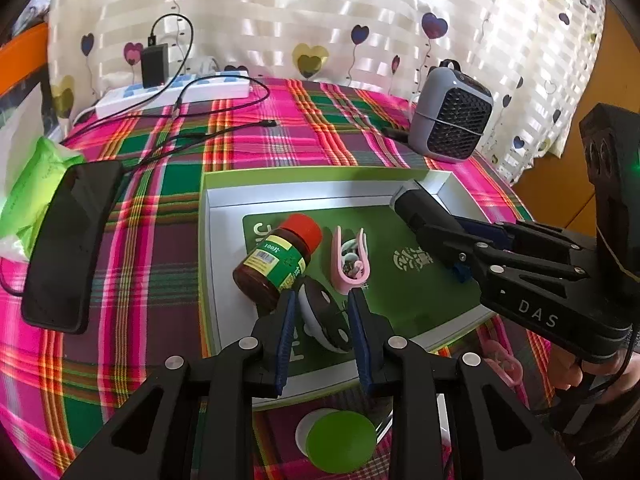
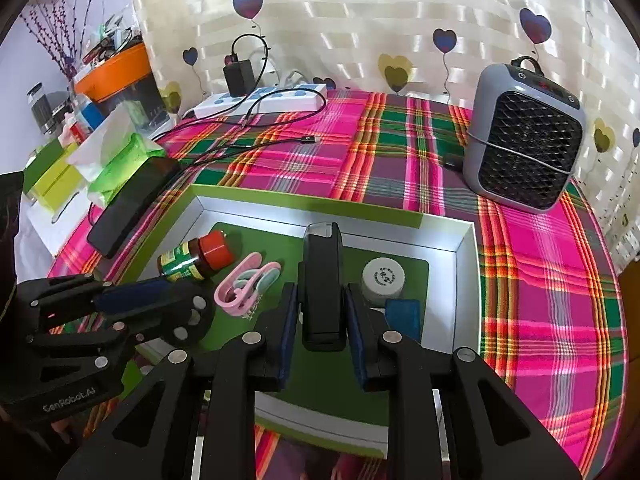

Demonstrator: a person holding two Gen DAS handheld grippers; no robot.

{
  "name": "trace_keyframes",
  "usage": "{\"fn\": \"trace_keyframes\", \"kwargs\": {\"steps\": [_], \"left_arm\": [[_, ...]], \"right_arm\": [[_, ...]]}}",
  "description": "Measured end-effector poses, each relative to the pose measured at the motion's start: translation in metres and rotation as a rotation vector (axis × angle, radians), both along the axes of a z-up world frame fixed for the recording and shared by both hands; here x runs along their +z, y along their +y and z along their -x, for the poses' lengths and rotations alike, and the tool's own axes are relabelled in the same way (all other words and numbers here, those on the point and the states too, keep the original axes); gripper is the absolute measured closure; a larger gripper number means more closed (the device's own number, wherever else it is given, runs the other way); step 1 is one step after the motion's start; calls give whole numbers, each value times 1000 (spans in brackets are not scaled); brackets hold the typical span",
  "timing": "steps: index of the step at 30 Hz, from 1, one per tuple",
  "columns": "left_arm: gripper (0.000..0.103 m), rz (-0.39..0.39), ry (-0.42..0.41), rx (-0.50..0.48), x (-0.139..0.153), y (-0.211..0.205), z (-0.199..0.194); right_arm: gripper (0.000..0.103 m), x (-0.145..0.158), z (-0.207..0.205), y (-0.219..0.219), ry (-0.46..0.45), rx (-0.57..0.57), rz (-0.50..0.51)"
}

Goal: Organize rigid objects
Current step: 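Carry the key fob and power bank over the green box with both tools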

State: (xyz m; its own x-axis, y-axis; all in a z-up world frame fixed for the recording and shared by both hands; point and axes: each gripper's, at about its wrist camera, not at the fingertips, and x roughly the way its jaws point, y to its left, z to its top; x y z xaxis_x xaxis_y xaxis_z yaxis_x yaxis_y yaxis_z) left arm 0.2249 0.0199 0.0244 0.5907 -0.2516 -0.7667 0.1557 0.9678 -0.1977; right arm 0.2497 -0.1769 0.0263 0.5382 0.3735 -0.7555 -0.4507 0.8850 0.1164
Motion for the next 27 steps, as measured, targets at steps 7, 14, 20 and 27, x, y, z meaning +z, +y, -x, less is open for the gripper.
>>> {"fn": "trace_keyframes", "kwargs": {"steps": [7,14,20,27], "left_arm": [[77,-2,5,6,-2,1,-1],[77,2,7,6,-1,0,-1],[77,0,7,5,-1,0,-1],[72,-20,6,8,-3,-1,-2]], "right_arm": [[78,-8,-10,7,17,6,27],[78,-16,-17,9,43,3,28],[78,-19,-18,10,50,10,24],[78,-19,-17,13,46,11,30]]}}
